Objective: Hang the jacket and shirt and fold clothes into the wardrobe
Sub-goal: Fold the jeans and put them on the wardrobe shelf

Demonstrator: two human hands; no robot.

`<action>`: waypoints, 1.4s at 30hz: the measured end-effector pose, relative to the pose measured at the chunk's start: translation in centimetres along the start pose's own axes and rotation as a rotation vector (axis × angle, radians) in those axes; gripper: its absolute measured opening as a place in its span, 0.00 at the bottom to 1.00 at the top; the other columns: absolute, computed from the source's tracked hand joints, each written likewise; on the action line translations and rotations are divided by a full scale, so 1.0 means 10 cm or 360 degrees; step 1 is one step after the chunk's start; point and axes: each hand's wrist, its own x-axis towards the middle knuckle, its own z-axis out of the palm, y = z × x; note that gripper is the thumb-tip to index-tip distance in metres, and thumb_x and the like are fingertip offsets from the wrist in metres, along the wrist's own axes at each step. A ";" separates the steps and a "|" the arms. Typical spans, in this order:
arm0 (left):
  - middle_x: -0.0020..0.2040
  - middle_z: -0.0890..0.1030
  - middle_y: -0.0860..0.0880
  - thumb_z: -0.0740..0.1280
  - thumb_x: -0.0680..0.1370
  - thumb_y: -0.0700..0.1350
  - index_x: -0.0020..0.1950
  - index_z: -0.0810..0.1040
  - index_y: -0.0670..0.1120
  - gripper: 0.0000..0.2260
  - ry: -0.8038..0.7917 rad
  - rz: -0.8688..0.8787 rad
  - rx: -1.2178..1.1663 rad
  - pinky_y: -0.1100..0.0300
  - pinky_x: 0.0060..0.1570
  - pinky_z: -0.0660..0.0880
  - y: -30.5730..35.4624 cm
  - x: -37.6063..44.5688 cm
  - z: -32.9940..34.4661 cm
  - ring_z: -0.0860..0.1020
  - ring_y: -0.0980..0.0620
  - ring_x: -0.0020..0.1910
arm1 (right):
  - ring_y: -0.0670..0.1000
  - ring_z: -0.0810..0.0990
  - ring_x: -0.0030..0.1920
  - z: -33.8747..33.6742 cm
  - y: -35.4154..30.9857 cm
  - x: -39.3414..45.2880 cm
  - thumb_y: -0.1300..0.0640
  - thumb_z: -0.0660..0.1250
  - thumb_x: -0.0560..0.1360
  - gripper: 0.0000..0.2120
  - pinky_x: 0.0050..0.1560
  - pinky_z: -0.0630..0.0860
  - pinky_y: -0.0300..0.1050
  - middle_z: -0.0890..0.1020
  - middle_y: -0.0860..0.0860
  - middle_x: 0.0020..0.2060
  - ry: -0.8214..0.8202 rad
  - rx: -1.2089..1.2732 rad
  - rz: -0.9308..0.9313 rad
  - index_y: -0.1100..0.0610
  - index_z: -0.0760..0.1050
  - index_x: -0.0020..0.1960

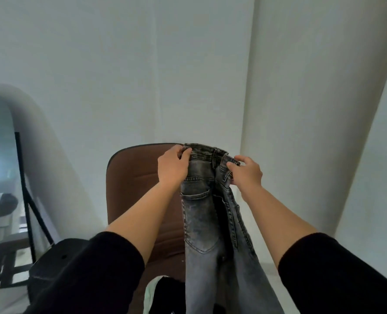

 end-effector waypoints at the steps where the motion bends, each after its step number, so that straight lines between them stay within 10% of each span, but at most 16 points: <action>1: 0.45 0.79 0.49 0.59 0.80 0.53 0.52 0.77 0.45 0.14 0.0041 0.0003 -0.0015 0.60 0.42 0.63 0.08 0.04 -0.07 0.76 0.49 0.46 | 0.53 0.82 0.43 -0.06 -0.11 -0.04 0.59 0.70 0.73 0.15 0.43 0.82 0.53 0.77 0.52 0.49 -0.0008 0.0042 -0.0030 0.54 0.76 0.59; 9: 0.54 0.81 0.43 0.59 0.80 0.53 0.53 0.77 0.44 0.15 0.0221 -0.0093 0.0039 0.57 0.45 0.67 0.02 0.28 -0.66 0.76 0.41 0.55 | 0.53 0.82 0.46 -0.20 -0.75 -0.21 0.58 0.69 0.73 0.16 0.41 0.83 0.49 0.78 0.55 0.54 0.0058 0.0185 -0.0217 0.53 0.75 0.61; 16: 0.48 0.81 0.46 0.61 0.79 0.56 0.49 0.77 0.46 0.14 -0.0165 -0.0057 -0.0342 0.54 0.50 0.73 0.23 0.08 -0.65 0.78 0.46 0.49 | 0.57 0.83 0.48 0.26 -0.83 -0.51 0.62 0.66 0.76 0.16 0.39 0.82 0.45 0.79 0.60 0.56 -0.0209 0.0536 -0.0040 0.55 0.72 0.63; 31: 0.58 0.80 0.51 0.75 0.66 0.57 0.64 0.75 0.48 0.30 -0.0397 -0.0035 -0.0447 0.53 0.60 0.74 0.13 -0.14 -0.85 0.78 0.53 0.57 | 0.59 0.73 0.65 0.28 -0.96 -0.99 0.41 0.46 0.80 0.29 0.71 0.64 0.52 0.73 0.62 0.66 -0.0887 0.1145 0.0317 0.53 0.50 0.77; 36: 0.50 0.83 0.51 0.70 0.74 0.46 0.56 0.79 0.49 0.11 -0.0409 0.0028 -0.0497 0.51 0.57 0.76 0.00 -0.11 -0.97 0.80 0.53 0.51 | 0.56 0.71 0.67 0.22 -0.97 -1.02 0.42 0.43 0.81 0.26 0.71 0.61 0.53 0.76 0.59 0.63 -0.0977 0.0779 0.0189 0.50 0.50 0.77; 39: 0.49 0.83 0.51 0.67 0.76 0.41 0.53 0.79 0.51 0.08 -0.0435 0.0094 -0.0513 0.48 0.57 0.75 -0.05 -0.09 -1.03 0.80 0.51 0.50 | 0.51 0.78 0.54 0.19 -0.90 -1.00 0.54 0.63 0.78 0.27 0.62 0.72 0.49 0.81 0.53 0.54 -0.0598 0.0028 -0.0191 0.51 0.59 0.74; 42: 0.47 0.82 0.52 0.63 0.78 0.40 0.50 0.78 0.53 0.08 -0.0388 0.0133 -0.0534 0.47 0.57 0.75 -0.09 -0.10 -1.07 0.79 0.51 0.50 | 0.52 0.70 0.60 0.17 -0.78 -0.95 0.52 0.71 0.71 0.37 0.65 0.69 0.49 0.68 0.53 0.60 -0.0174 -0.0642 -0.0607 0.44 0.57 0.74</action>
